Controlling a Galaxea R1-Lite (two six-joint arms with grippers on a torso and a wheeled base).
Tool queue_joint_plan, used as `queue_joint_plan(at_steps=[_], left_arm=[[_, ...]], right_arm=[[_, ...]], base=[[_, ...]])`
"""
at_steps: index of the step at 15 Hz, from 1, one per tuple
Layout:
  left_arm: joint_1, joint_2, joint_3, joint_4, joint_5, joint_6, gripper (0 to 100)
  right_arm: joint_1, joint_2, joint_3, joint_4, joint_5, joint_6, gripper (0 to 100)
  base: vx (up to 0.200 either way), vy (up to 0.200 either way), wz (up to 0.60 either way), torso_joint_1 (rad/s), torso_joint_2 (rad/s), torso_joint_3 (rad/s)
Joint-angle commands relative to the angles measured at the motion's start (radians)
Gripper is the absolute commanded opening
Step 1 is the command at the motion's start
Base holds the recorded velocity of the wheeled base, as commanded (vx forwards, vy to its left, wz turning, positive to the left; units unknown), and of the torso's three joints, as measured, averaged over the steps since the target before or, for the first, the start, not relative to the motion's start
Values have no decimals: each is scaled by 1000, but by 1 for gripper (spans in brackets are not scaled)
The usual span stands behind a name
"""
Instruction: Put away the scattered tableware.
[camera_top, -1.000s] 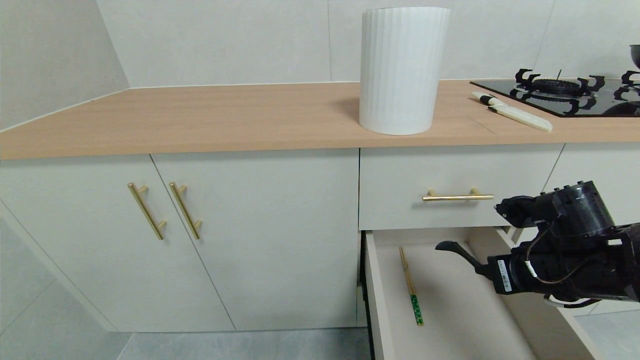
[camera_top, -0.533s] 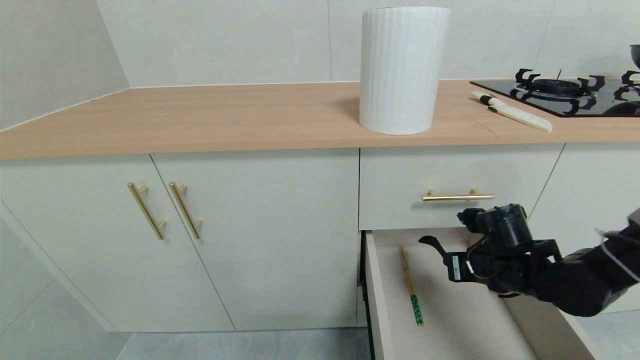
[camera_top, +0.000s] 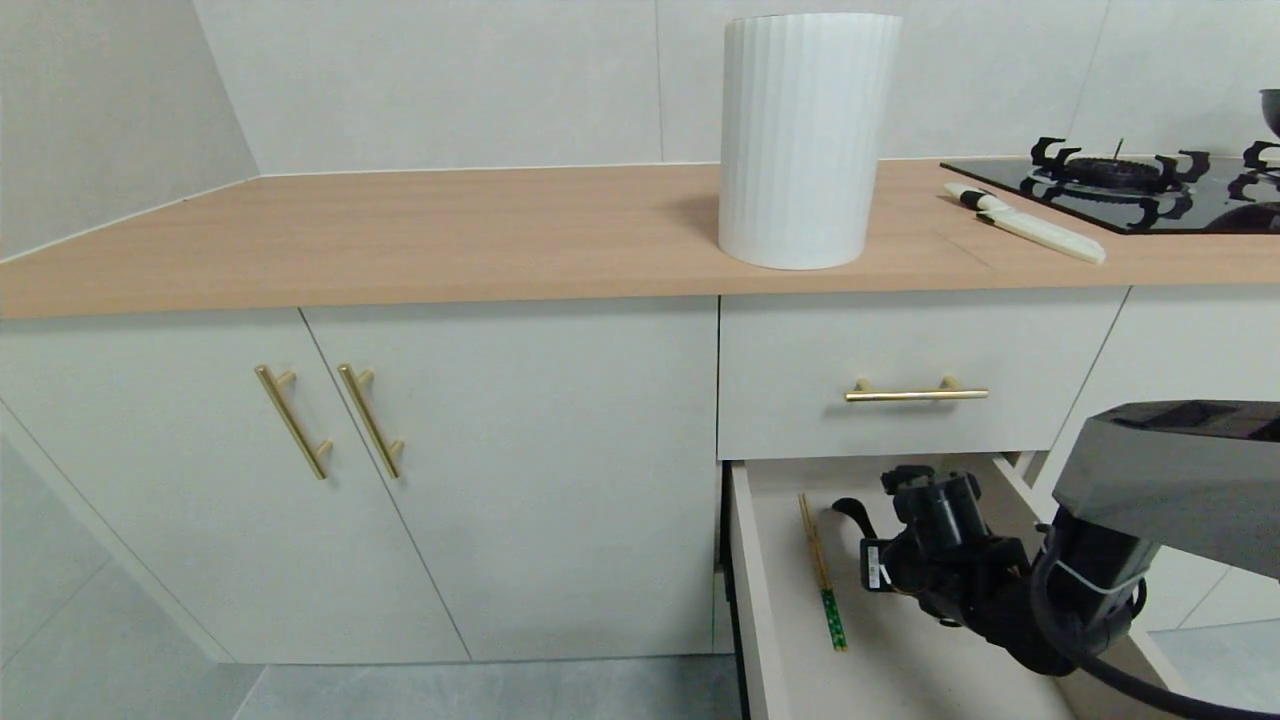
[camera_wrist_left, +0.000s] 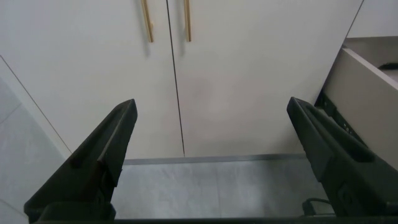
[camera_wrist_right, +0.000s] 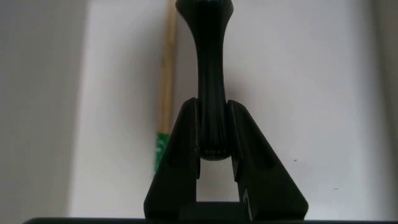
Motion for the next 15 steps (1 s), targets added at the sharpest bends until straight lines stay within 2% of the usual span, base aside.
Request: queue_joint_plan(at_steps=[1,12,13,15], left_arm=[[0,1,0,0,0,0,100],[0,1,0,0,0,0,100],[0,1,0,0,0,0,100],[0,1,0,0,0,0,100]], right_arm=[[0,49,-3,-1,-1,-1,0],[0,64,-4,-1,-26,-7,0],[0,63,-4,1,-26,-7,100],[0,63,-3,1,-24,-7,100]], base=[[0,0,0,0,0,0],[0,0,0,0,0,0],[0,0,0,0,0,0],[0,0,0,0,0,0]])
